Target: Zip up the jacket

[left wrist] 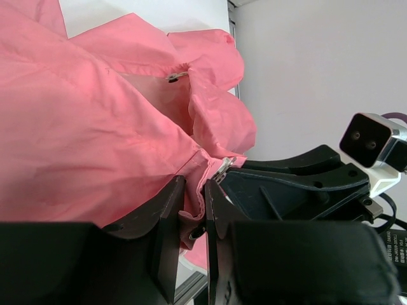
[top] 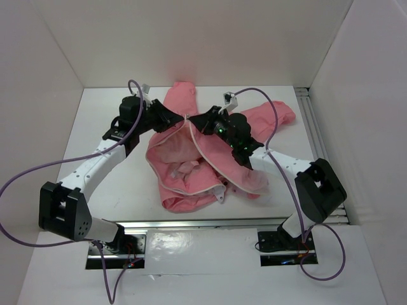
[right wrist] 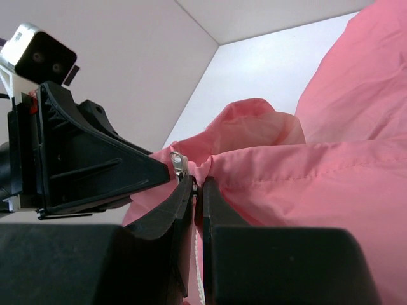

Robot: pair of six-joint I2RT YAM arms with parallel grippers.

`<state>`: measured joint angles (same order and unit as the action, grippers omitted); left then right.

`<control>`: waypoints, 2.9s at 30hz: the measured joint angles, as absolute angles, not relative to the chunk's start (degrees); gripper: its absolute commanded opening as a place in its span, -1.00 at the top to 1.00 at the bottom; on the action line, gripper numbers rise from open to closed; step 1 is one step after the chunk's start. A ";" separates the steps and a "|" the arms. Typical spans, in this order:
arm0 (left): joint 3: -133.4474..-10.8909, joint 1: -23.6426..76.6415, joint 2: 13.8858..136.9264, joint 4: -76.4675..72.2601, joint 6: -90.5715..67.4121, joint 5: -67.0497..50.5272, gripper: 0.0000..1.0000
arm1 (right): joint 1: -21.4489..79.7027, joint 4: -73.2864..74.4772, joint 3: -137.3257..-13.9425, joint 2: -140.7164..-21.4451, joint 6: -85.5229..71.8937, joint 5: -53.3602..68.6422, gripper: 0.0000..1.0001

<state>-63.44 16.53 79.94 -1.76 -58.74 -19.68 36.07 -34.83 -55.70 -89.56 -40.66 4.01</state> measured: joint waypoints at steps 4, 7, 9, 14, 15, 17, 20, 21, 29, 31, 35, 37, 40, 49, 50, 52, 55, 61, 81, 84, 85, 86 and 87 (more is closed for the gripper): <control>-63.18 16.60 79.92 -1.96 -58.70 -19.51 1.00 | 36.12 -35.53 -55.68 -89.56 -41.10 3.66 1.00; -62.76 16.62 79.92 -2.52 -58.72 -19.40 1.00 | 36.12 -35.73 -55.68 -89.45 -41.19 3.68 1.00; -62.65 16.62 79.92 -2.68 -58.72 -19.35 1.00 | 36.12 -35.81 -55.68 -89.34 -41.39 3.73 1.00; -62.46 16.62 79.94 -3.25 -58.70 -19.29 1.00 | 36.10 -36.60 -54.98 -88.75 -42.48 3.90 1.00; -62.46 16.67 79.94 -3.25 -58.65 -19.29 1.00 | 36.10 -36.88 -54.28 -88.33 -42.83 3.92 1.00; -62.41 16.73 79.92 -3.31 -58.65 -19.31 1.00 | 36.10 -37.08 -53.58 -87.83 -43.33 3.90 1.00; -62.02 16.78 79.94 -3.70 -58.63 -19.33 1.00 | 36.07 -37.28 -53.10 -87.20 -43.83 3.99 1.00; -61.91 16.78 79.99 -3.88 -58.61 -19.33 1.00 | 36.07 -37.30 -53.08 -87.05 -43.90 4.08 1.00; -61.82 16.82 80.49 -4.64 -58.28 -19.77 1.00 | 36.01 -37.28 -52.93 -85.93 -43.55 3.97 1.00; -61.84 16.88 80.77 -4.67 -57.93 -20.08 1.00 | 35.94 -37.21 -52.93 -85.93 -43.09 3.66 1.00; -62.61 17.19 81.30 -3.97 -56.62 -21.32 1.00 | 35.90 -36.88 -53.19 -85.93 -41.54 2.90 1.00; -64.31 17.19 81.78 -2.79 -55.53 -22.15 0.72 | 35.59 -36.73 -53.98 -85.93 -40.71 2.52 1.00; -68.18 17.19 82.21 -0.27 -53.41 -23.11 0.00 | 34.52 -36.45 -55.68 -85.93 -39.35 2.44 1.00; -83.05 17.19 83.48 10.48 -45.04 -24.32 -0.23 | 28.88 -35.38 -59.31 -82.83 -34.79 6.63 1.00; -85.89 17.28 84.44 12.23 -44.10 -24.62 -0.20 | 28.64 -35.18 -59.31 -82.17 -34.59 7.09 1.00; -92.82 17.67 87.61 15.18 -42.13 -24.99 -0.12 | 28.45 -35.00 -59.18 -80.62 -34.20 8.05 1.00; -101.34 18.79 92.27 18.24 -40.86 -25.65 -0.09 | 28.45 -35.05 -58.59 -78.15 -33.50 9.17 1.00; -112.81 22.24 100.29 26.48 -40.88 -25.65 -0.18 | 28.45 -34.92 -58.26 -77.03 -32.40 11.14 1.00; -110.96 24.80 102.87 24.21 -40.58 -27.51 0.26 | 28.32 -30.92 -57.08 -77.03 -30.96 11.62 1.00; -110.59 24.58 102.67 23.64 -40.60 -27.99 0.34 | 28.29 -30.63 -57.06 -77.03 -30.96 11.62 1.00; -110.19 24.53 102.50 23.38 -40.64 -27.97 0.36 | 28.25 -30.63 -57.06 -77.03 -30.96 11.66 1.00; -109.78 24.51 102.21 23.09 -40.71 -27.97 0.36 | 28.25 -30.61 -57.06 -77.03 -30.96 11.66 1.00; -109.10 24.51 101.84 22.68 -40.66 -27.92 0.44 | 28.25 -30.61 -57.06 -77.03 -30.96 11.64 1.00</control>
